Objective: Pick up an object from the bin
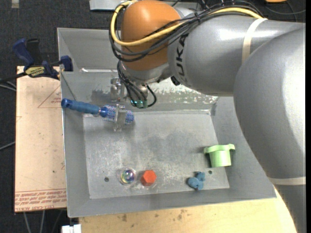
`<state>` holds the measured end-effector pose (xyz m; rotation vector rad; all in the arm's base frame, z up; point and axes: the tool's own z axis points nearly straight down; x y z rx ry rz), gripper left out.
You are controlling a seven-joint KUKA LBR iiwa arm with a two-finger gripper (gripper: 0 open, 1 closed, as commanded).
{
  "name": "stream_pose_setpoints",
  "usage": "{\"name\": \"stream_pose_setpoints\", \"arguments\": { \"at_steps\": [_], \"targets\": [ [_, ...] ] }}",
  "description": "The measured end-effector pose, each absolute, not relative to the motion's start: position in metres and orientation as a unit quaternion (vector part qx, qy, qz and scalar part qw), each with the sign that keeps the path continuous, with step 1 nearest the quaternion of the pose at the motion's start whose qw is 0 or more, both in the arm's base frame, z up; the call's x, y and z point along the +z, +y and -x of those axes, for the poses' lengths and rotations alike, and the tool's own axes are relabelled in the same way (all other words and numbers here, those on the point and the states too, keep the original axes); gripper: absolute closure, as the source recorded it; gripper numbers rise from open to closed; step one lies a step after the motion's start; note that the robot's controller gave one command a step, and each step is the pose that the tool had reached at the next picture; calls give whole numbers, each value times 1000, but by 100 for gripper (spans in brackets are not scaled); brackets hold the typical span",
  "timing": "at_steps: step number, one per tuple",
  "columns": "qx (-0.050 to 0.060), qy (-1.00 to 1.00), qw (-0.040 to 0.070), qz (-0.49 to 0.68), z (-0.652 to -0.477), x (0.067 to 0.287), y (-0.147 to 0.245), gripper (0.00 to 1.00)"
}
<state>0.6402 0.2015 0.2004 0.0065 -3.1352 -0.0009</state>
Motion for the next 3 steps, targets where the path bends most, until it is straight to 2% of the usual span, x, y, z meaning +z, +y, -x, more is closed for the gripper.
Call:
{"name": "stream_pose_setpoints", "arguments": {
  "at_steps": [1,2,3],
  "targets": [
    [1,-982,2,187,-591,88,191,0],
    [2,-966,4,258,-490,82,152,0],
    [0,-966,1,259,-493,83,152,100]
  ]
}}
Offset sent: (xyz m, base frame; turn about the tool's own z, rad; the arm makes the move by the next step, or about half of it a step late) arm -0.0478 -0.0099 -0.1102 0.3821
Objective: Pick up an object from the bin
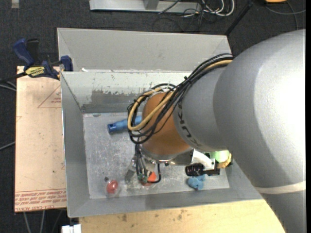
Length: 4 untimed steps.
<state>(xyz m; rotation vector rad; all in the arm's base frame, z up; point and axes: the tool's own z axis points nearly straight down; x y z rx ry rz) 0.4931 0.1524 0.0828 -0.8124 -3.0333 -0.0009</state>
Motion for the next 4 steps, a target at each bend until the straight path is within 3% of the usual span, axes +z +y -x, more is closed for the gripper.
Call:
{"name": "stream_pose_setpoints", "arguments": {
  "at_steps": [1,2,3,4],
  "targets": [
    [0,-968,1,252,-478,69,159,100],
    [0,-967,0,253,-478,70,159,0],
    [-2,-939,0,345,-502,83,236,0],
    [0,-938,0,346,-502,82,234,100]
  ]
}}
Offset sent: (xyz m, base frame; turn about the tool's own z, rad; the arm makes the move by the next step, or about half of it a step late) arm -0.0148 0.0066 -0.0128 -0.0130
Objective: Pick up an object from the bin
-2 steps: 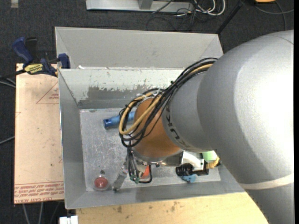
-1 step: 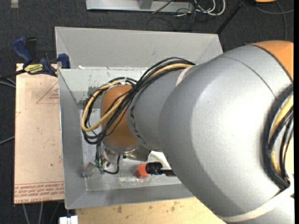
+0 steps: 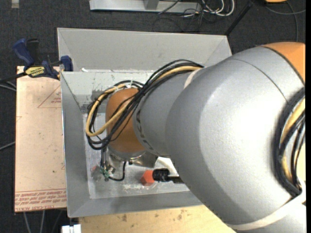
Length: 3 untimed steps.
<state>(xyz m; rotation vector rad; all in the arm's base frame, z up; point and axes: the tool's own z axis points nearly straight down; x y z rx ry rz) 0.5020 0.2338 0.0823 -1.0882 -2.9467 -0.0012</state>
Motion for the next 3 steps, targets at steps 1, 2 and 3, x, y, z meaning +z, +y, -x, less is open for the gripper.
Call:
{"name": "stream_pose_setpoints", "arguments": {
  "at_steps": [1,2,3],
  "targets": [
    [0,-942,0,337,-499,92,240,100],
    [0,-956,-3,293,-528,121,204,100],
    [0,-956,-2,294,-555,119,182,100]
  ]
}}
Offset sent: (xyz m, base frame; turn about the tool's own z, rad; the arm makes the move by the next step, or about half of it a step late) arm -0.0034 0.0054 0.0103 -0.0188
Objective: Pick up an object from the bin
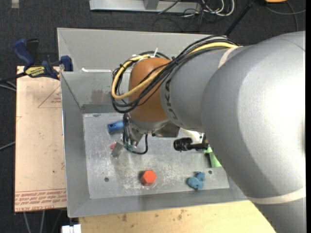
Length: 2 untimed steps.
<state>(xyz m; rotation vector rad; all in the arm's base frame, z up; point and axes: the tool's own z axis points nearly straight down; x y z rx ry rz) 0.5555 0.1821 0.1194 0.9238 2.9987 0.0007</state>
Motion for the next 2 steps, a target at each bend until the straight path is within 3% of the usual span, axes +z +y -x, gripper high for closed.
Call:
{"name": "stream_pose_setpoints", "arguments": {
  "at_steps": [1,2],
  "targets": [
    [1,954,4,-301,-585,163,148,100],
    [2,955,2,-295,-552,216,141,100]
  ]
}}
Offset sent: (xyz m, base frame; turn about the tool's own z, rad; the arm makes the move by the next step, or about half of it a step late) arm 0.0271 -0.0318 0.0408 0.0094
